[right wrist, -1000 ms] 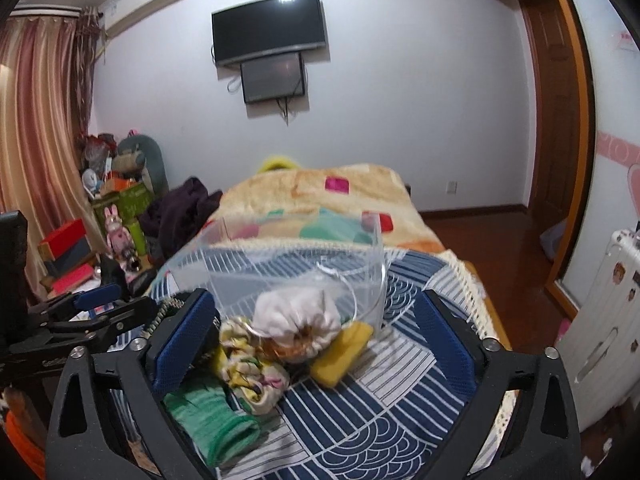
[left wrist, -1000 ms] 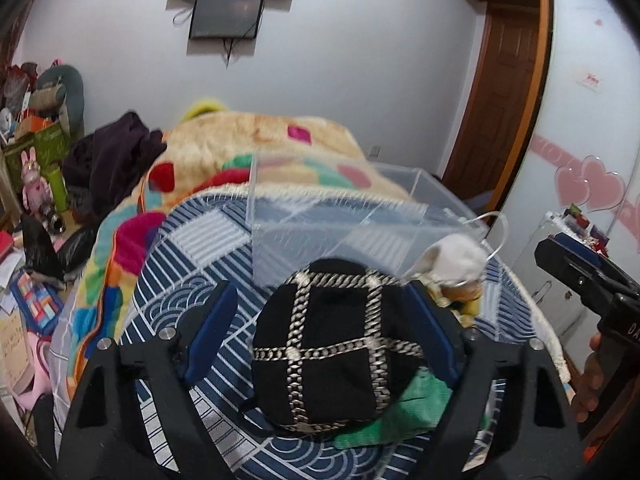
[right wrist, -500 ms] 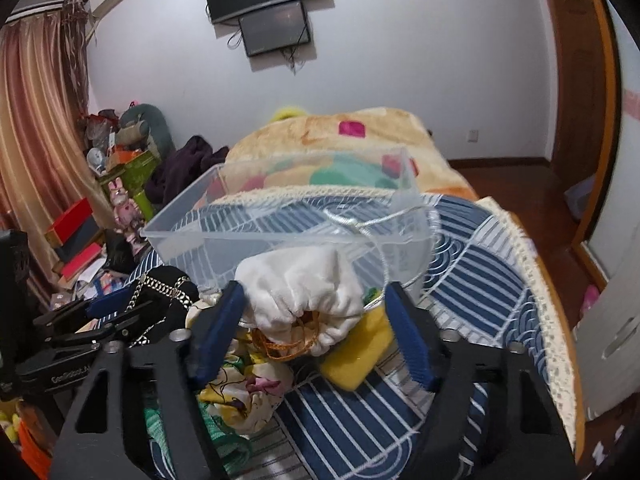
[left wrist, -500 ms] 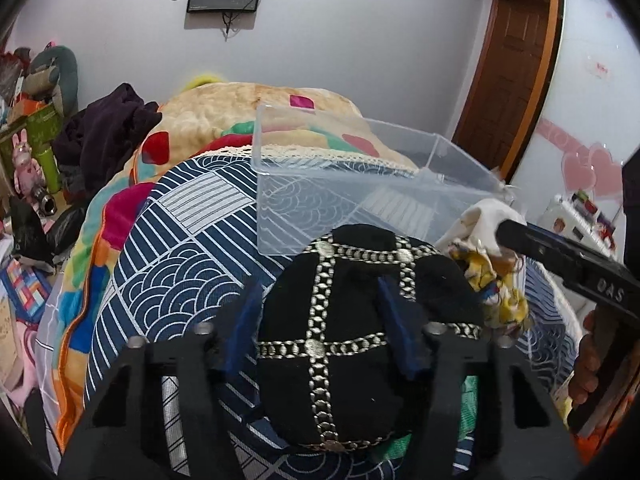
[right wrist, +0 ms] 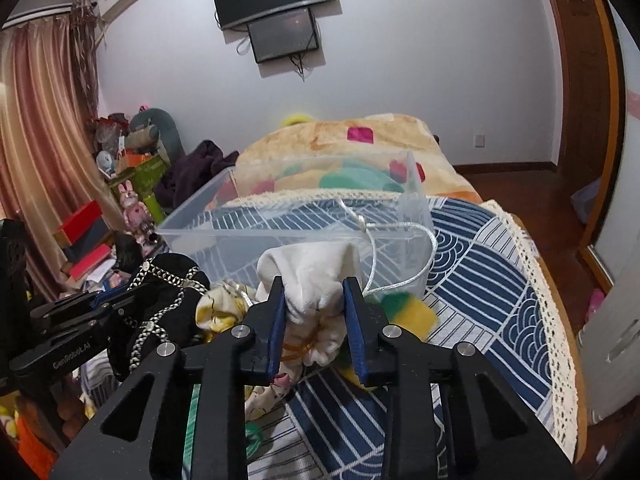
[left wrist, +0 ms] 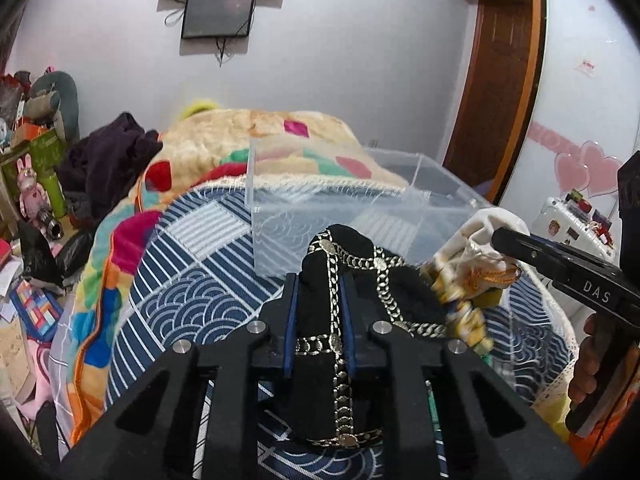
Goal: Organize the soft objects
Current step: 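Grasp the black knit hat with the left tool while the right tool grasps the white cloth bundle, then carry the hat into the clear box and release while the right tool drops the bundle in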
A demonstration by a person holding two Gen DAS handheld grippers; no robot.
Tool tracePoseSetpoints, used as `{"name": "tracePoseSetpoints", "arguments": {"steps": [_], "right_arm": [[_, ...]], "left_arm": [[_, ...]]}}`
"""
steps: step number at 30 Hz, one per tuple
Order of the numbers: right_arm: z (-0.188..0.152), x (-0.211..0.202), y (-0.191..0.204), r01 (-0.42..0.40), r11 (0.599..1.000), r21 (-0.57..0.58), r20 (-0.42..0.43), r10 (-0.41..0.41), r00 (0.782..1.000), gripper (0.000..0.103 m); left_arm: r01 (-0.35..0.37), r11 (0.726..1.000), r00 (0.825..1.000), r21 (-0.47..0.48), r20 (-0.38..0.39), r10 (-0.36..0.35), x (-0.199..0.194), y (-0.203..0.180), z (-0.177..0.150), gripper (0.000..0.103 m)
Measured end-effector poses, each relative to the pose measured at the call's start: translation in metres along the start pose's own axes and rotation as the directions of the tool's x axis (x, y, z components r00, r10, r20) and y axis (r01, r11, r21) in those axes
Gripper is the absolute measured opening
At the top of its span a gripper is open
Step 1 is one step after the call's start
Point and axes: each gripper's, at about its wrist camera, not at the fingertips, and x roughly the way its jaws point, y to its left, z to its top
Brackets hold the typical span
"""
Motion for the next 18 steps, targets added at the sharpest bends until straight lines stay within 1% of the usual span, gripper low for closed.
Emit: {"name": "tracePoseSetpoints", "arguments": {"steps": [4, 11, 14, 18], "right_arm": [[0.006, -0.015, 0.003, 0.0, 1.0, -0.015, 0.047, 0.0, 0.999, 0.025], [0.017, -0.031, 0.007, -0.007, 1.0, -0.024, 0.123, 0.009, 0.992, 0.025], [0.022, -0.034, 0.007, -0.003, 1.0, -0.027, 0.15, 0.007, 0.989, 0.025], [0.031, -0.037, 0.008, 0.008, 0.999, -0.032, 0.174, -0.002, 0.985, 0.025]], "left_arm": [[0.018, 1.0, 0.999, 0.003, 0.043, -0.018, -0.016, -0.004, 0.008, 0.018], [0.05, 0.999, 0.992, -0.004, 0.118, -0.049, -0.039, -0.003, 0.027, 0.018], [0.058, 0.998, 0.989, -0.008, 0.136, -0.056, -0.041, -0.001, 0.039, 0.018], [0.099, 0.995, 0.984, -0.023, 0.153, -0.095, -0.038, 0.004, 0.059, 0.018]]}}
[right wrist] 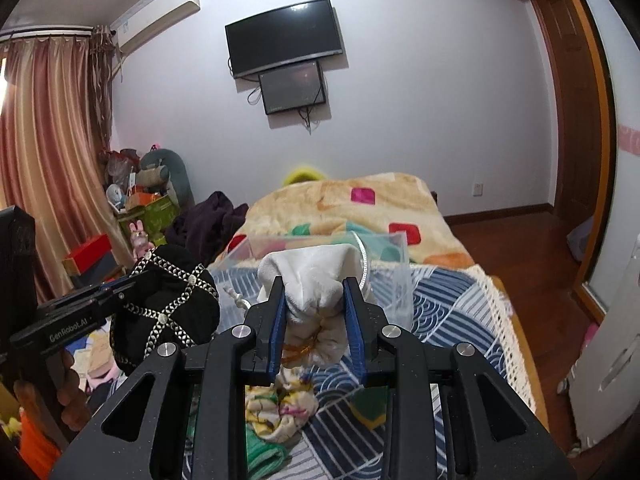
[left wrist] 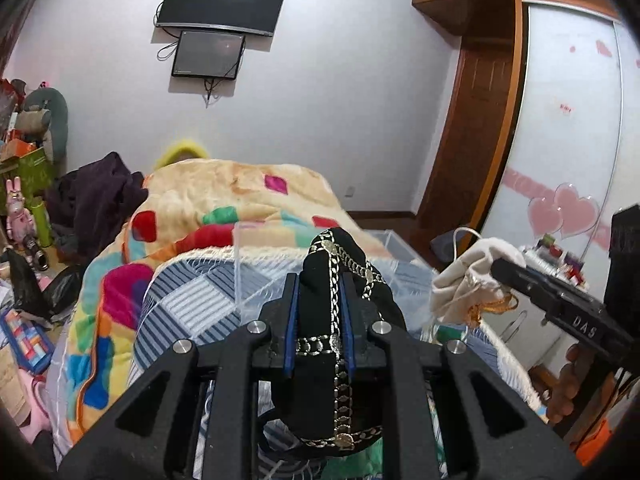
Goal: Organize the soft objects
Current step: 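Carry the hat into the clear box and release while the right tool drops the bundle in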
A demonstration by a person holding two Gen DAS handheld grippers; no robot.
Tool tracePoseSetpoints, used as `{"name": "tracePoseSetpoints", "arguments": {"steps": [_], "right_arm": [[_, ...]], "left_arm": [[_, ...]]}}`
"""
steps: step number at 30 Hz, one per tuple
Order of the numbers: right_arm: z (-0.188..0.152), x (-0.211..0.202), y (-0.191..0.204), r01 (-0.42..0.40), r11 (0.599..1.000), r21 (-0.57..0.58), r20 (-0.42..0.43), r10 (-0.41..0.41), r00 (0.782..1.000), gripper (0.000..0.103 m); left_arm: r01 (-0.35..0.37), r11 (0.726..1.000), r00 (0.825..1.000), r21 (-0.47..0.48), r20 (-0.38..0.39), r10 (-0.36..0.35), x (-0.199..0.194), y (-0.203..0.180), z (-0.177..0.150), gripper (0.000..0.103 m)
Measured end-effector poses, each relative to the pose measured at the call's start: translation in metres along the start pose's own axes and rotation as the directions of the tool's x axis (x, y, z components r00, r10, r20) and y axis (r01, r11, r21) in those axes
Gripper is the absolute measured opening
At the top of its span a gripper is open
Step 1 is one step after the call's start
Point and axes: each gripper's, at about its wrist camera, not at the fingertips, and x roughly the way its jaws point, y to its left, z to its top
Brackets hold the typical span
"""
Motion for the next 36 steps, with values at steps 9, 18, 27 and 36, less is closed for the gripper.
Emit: {"name": "tracePoseSetpoints", "arguments": {"steps": [9, 18, 27, 36], "right_arm": [[0.022, 0.01, -0.003, 0.038, 0.999, -0.014, 0.046, -0.037, 0.998, 0.025], [0.029, 0.041, -0.009, 0.08, 0.997, -0.017, 0.016, -0.08, 0.997, 0.025], [0.025, 0.079, -0.013, 0.089, 0.996, -0.013, -0.087, -0.089, 0.992, 0.025], [0.01, 0.098, -0.02, 0.069, 0.997, -0.028, -0.217, -0.073, 0.974, 0.025]], "left_arm": [[-0.003, 1.0, 1.0, -0.01, 0.0, 0.003, 0.032, 0.005, 0.037, 0.018], [-0.055, 0.998, 0.998, 0.011, -0.026, 0.055, 0.082, 0.009, 0.056, 0.018], [-0.112, 0.991, 0.984, 0.069, -0.129, 0.121, 0.143, 0.004, 0.045, 0.018], [-0.096, 0.99, 0.953, 0.104, -0.277, 0.121, 0.18, -0.003, 0.02, 0.018]]}}
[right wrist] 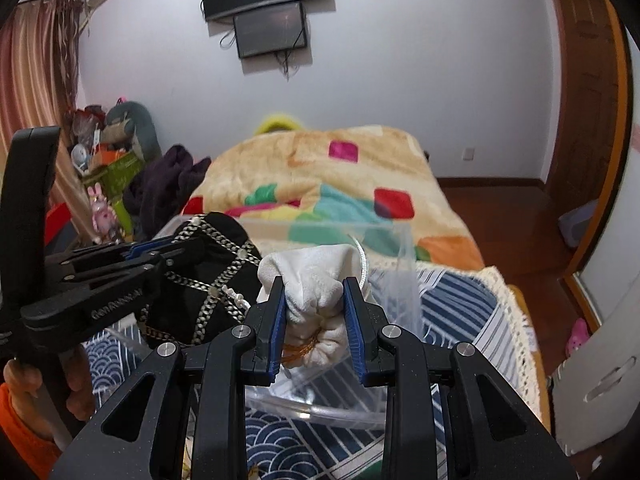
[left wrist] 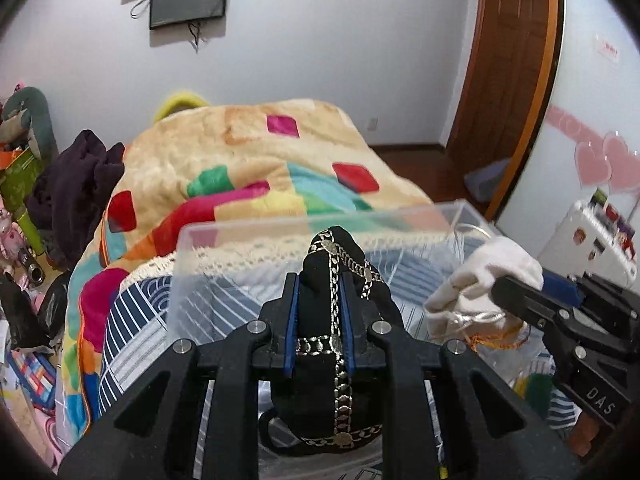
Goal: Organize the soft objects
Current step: 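Carry the hat into the clear box and release while the right tool drops the bundle in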
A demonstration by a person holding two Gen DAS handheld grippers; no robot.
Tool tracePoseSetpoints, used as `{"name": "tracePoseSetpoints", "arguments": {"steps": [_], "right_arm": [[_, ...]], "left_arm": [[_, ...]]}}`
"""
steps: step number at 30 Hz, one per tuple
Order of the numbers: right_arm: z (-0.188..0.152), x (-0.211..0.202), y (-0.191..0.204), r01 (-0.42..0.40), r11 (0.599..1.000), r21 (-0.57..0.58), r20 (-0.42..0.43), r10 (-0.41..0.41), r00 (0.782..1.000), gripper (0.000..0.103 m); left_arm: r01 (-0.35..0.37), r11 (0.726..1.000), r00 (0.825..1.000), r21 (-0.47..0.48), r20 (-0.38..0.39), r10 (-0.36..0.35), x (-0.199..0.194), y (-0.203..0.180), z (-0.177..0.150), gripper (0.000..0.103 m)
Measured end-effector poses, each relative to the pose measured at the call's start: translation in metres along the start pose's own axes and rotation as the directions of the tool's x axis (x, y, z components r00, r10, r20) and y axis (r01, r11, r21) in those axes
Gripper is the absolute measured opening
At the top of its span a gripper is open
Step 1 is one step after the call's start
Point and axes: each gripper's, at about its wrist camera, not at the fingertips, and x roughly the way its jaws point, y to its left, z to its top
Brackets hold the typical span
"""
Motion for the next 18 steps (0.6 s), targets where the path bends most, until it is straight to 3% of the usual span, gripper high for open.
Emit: {"name": "tracePoseSetpoints", "arguments": {"steps": [6, 12, 15, 18], "right_arm": [[-0.006, 0.011, -0.004, -0.011, 1.0, 0.003, -0.074, 0.011, 0.997, 0.025], [-0.008, 0.009, 0.0, 0.015, 1.0, -0.021, -0.086, -0.016, 0.996, 0.028], [-0.007, 0.006, 0.001, 0.02, 0.999, -0.026, -0.081, -0.022, 0.996, 0.037], [-0.006, -0.001, 0.001, 0.031, 0.999, -0.035, -0.062, -0.033, 0.998, 0.042]], "left_arm": [[0.006, 1.0, 0.999, -0.003, -0.042, -0.006, 0.007, 0.001, -0.009, 0.018], [0.022, 0.999, 0.998, -0.027, -0.05, -0.023, 0.003, 0.006, -0.013, 0.02], [0.022, 0.999, 0.999, -0.026, -0.034, -0.022, -0.005, 0.006, -0.013, 0.025], [0.032, 0.999, 0.999, -0.032, -0.017, -0.033, -0.015, 0.007, -0.013, 0.036]]}}
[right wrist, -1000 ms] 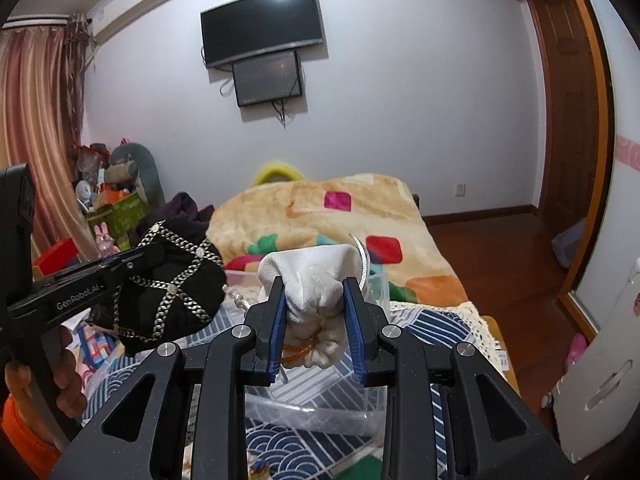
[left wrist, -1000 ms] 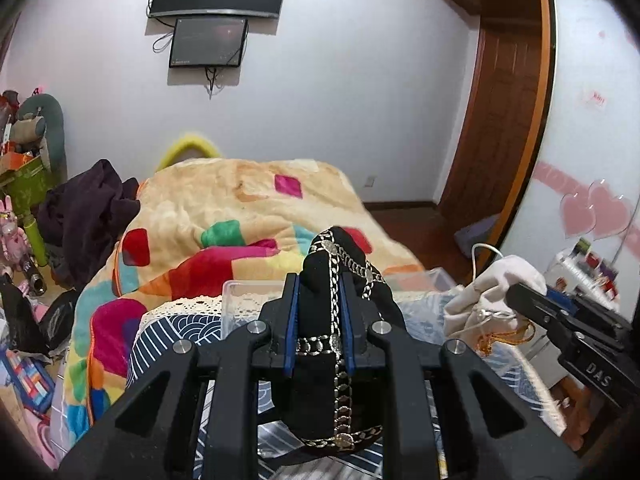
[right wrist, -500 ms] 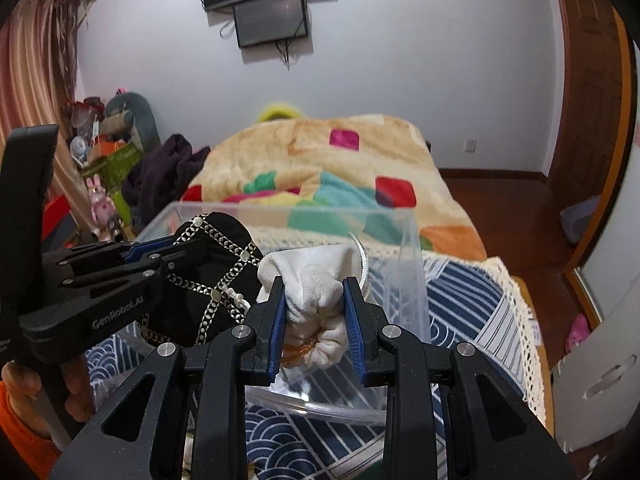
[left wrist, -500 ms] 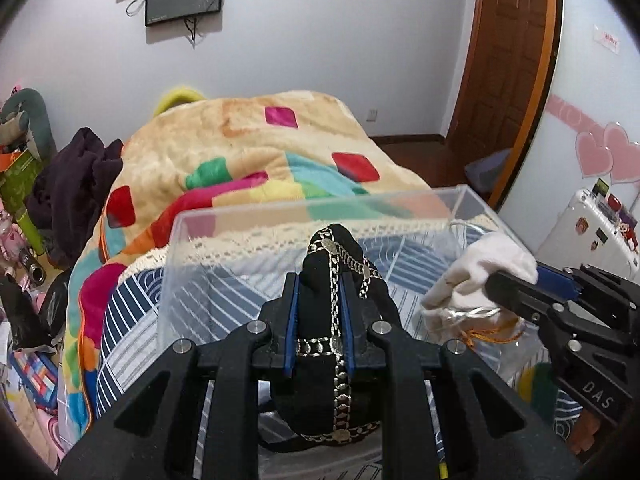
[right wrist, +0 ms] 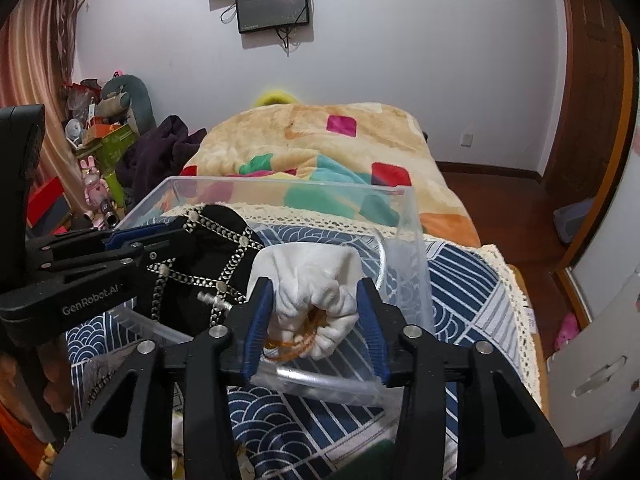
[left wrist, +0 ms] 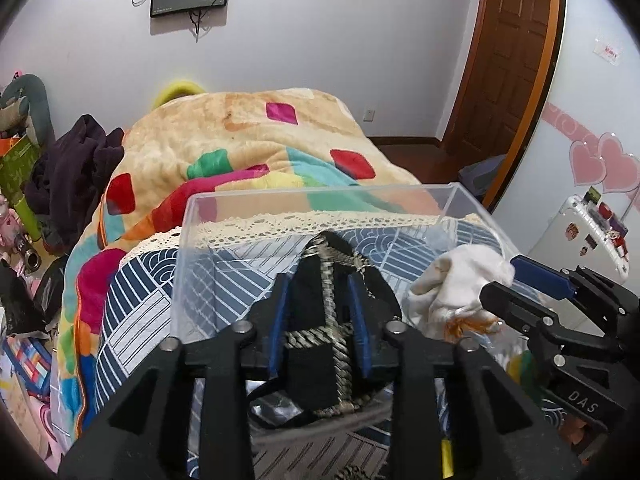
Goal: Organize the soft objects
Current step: 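Grasp the chain strand with the left tool while the right tool grasps the green-yellow sponge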
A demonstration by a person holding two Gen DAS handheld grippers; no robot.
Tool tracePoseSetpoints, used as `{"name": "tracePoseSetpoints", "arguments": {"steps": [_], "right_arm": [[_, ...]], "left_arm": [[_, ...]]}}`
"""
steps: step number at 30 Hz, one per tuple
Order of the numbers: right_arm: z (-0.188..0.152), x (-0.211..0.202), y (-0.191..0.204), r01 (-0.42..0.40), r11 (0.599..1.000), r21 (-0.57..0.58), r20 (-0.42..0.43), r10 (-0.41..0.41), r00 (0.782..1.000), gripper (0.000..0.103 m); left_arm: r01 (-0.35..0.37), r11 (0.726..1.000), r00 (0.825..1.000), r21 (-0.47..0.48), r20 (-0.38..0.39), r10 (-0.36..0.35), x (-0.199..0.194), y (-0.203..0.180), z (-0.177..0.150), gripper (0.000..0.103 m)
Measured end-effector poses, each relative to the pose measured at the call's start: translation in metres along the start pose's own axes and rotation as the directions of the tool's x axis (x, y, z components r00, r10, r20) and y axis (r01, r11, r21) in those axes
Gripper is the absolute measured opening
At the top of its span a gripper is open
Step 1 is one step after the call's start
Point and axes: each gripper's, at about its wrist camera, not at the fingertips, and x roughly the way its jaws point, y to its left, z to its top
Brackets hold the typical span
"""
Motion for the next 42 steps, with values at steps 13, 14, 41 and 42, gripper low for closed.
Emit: {"name": "tracePoseSetpoints", "arguments": {"steps": [13, 14, 41, 42], "right_arm": [[0.005, -0.058, -0.002, 0.022, 1.0, 0.012, 0.178, -0.024, 0.984, 0.076], [0.005, -0.062, -0.001, 0.028, 1.0, 0.012, 0.189, -0.029, 0.982, 0.077], [-0.08, -0.036, -0.025, 0.064, 0.995, 0.074, -0.013, -0.063, 0.998, 0.083], [-0.082, -0.035, -0.025, 0.06, 0.995, 0.075, -0.016, -0.059, 0.998, 0.083]], "left_arm": [[-0.024, 0.999, 0.987, 0.034, 0.16, 0.018, -0.077, -0.006, -0.013, 0.075], [-0.022, 0.999, 0.986, 0.032, 0.163, 0.016, -0.081, -0.005, -0.017, 0.077], [0.022, 1.0, 1.0, -0.001, -0.002, -0.022, -0.062, 0.002, -0.115, 0.04], [0.028, 1.0, 1.0, 0.0, -0.002, -0.028, -0.063, 0.002, -0.115, 0.038]]}}
